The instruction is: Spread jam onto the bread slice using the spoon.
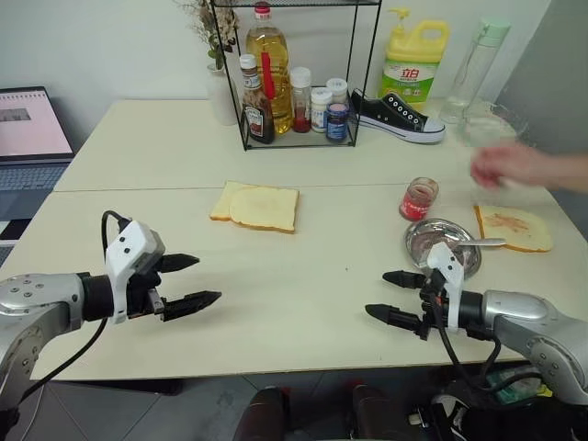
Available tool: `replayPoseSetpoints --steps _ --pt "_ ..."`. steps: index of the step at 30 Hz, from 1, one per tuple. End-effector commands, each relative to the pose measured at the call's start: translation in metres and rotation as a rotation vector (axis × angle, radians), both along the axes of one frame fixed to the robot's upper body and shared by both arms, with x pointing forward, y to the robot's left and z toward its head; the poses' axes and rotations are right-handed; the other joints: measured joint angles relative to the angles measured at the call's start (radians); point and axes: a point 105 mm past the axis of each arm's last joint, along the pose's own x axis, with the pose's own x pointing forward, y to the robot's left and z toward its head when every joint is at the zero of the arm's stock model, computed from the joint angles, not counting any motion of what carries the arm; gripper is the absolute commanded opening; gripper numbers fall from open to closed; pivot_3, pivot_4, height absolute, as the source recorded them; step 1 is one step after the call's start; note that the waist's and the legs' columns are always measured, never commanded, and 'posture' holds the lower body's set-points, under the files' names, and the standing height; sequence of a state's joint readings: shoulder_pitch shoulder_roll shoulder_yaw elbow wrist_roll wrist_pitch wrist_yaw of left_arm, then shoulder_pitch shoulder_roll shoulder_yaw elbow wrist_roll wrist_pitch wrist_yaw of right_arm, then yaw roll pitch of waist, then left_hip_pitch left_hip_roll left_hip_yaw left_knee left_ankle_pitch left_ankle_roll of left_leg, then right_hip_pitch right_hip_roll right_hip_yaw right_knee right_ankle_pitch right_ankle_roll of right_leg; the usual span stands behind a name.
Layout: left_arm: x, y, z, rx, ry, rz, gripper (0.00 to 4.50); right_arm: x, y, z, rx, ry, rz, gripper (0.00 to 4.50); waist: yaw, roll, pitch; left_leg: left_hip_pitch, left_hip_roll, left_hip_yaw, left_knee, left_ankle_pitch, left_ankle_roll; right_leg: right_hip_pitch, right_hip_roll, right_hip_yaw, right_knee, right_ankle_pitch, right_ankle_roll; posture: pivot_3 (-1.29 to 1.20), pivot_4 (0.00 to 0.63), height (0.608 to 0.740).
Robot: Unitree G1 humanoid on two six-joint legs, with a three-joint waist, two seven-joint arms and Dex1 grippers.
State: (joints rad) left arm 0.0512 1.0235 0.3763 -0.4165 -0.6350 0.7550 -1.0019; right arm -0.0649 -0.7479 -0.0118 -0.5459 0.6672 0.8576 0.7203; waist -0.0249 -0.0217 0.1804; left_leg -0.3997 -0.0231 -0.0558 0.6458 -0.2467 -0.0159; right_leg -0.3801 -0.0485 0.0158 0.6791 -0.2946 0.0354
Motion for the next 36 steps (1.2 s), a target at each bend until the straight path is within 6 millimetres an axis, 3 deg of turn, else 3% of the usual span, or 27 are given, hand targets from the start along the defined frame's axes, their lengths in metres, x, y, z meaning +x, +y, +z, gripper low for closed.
replayPoseSetpoints --steps 1,10,29,36 --pt "0.003 0.000 0.010 0.031 -0.040 -0.026 4.50 -0.001 -0.001 0.013 0.000 -0.052 0.027 4.48 0.000 0.000 0.000 0.000 0.000 0.000 0.000 0.000 0.000 0.000 0.000 0.000 0.000 0.000 0.000 0.00 0.150 0.740" --pt "0.004 -0.006 0.007 -0.015 -0.013 -0.029 4.50 0.001 -0.005 0.014 -0.005 -0.062 0.016 4.48 0.000 0.000 0.000 0.000 0.000 0.000 0.000 0.000 0.000 0.000 0.000 0.000 0.000 0.000 0.000 0.00 0.150 0.740" --pt "0.008 0.007 0.012 -0.003 -0.045 0.033 4.50 0.004 -0.006 0.021 -0.010 -0.082 0.026 4.48 0.000 0.000 0.000 0.000 0.000 0.000 0.000 0.000 0.000 0.000 0.000 0.000 0.000 0.000 0.000 0.00 0.150 0.740" --pt "0.047 0.027 0.014 -0.048 -0.166 0.233 4.50 0.003 0.000 0.026 -0.008 -0.107 0.050 4.48 0.004 -0.001 0.000 0.000 0.000 0.000 0.001 0.000 0.000 0.000 0.000 0.000 0.000 0.000 0.000 0.00 0.150 0.740"
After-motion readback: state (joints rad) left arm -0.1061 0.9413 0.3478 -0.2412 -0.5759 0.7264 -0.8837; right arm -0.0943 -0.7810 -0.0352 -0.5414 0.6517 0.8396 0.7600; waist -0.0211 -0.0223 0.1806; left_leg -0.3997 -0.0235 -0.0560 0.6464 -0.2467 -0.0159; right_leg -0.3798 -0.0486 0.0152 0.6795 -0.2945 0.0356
